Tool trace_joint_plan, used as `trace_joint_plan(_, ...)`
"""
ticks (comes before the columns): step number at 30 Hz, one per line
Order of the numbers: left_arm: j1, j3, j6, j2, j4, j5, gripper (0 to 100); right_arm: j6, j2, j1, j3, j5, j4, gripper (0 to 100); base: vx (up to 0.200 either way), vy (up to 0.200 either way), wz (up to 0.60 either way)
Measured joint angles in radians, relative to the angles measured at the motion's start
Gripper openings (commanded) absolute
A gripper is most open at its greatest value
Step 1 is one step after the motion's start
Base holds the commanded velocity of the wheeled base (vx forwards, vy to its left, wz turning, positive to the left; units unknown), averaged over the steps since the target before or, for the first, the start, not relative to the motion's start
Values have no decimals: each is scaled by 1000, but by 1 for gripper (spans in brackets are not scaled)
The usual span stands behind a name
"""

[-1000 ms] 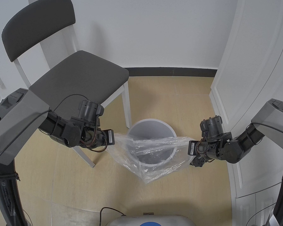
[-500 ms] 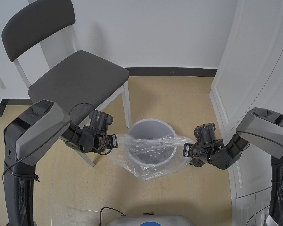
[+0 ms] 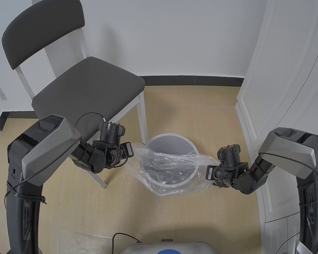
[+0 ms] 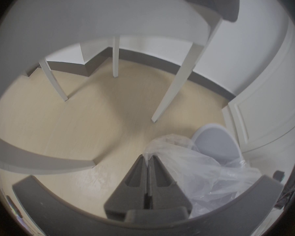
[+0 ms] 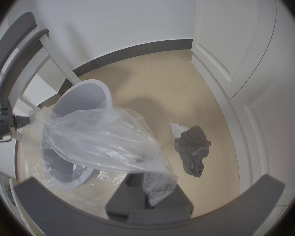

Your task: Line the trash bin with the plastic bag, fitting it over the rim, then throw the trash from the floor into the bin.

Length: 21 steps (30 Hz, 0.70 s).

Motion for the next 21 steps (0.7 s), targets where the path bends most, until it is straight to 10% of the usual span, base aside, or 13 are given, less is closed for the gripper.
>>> trace_joint_plan(21,34,29,23,38,-44,-28,0,-68,93,-40,17,3,-135,0,0,0,0)
